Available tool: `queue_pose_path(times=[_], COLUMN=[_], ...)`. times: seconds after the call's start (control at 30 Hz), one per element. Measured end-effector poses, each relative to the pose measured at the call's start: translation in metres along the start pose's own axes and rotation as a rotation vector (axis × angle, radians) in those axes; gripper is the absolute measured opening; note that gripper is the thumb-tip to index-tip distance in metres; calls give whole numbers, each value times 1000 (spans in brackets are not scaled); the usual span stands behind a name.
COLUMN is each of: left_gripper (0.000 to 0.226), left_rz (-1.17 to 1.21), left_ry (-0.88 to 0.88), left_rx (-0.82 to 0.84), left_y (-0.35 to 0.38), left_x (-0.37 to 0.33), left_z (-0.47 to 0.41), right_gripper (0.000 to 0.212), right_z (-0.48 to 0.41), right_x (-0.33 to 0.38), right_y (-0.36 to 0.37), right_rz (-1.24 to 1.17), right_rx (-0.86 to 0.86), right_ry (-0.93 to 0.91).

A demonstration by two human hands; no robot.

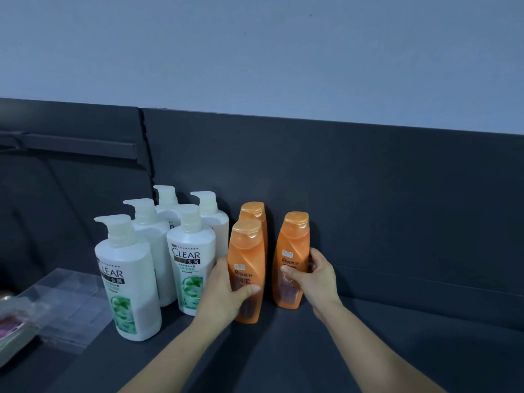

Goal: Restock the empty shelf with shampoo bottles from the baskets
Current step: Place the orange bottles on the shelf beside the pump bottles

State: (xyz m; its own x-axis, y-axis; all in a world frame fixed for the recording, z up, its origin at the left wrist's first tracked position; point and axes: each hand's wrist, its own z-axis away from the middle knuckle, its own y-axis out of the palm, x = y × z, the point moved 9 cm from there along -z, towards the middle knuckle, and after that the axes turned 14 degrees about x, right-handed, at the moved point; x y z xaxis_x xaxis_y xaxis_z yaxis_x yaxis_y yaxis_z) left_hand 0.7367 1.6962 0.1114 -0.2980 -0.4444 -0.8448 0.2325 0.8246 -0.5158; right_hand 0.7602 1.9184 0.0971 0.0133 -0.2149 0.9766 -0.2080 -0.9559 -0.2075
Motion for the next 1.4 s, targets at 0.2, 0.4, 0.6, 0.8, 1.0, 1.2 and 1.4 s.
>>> queue_pose_path(times=[0.2, 0.4, 0.6, 0.8, 1.0, 1.2, 1.4], left_gripper=[56, 58, 58, 63, 62, 62, 66], left_rz=[-29, -25, 11, 31, -70, -144, -272], left_ry=[7, -4, -14, -33, -116, -181, -155], left_rx=[8, 35, 26, 25, 17, 78, 154], left_y=[0, 1, 3, 8, 11, 19, 30], left_x=[-3, -5, -7, -4, 6, 17, 17], left_z=[-6, -9, -9, -6, 4, 31, 58], right_gripper=[65, 50, 55, 68, 79, 73, 73], right_z=[-11, -11, -16, -13, -1, 24, 60], right_x=[0, 13, 16, 18, 13, -4, -12], right_y=[3, 3, 6, 4, 4, 2, -3], right_rz=[226, 492, 480, 516, 571, 703, 920], right_rx=[-43, -91, -114, -127, -101, -22, 107], right_ry=[8, 16, 22, 26, 36, 59, 66])
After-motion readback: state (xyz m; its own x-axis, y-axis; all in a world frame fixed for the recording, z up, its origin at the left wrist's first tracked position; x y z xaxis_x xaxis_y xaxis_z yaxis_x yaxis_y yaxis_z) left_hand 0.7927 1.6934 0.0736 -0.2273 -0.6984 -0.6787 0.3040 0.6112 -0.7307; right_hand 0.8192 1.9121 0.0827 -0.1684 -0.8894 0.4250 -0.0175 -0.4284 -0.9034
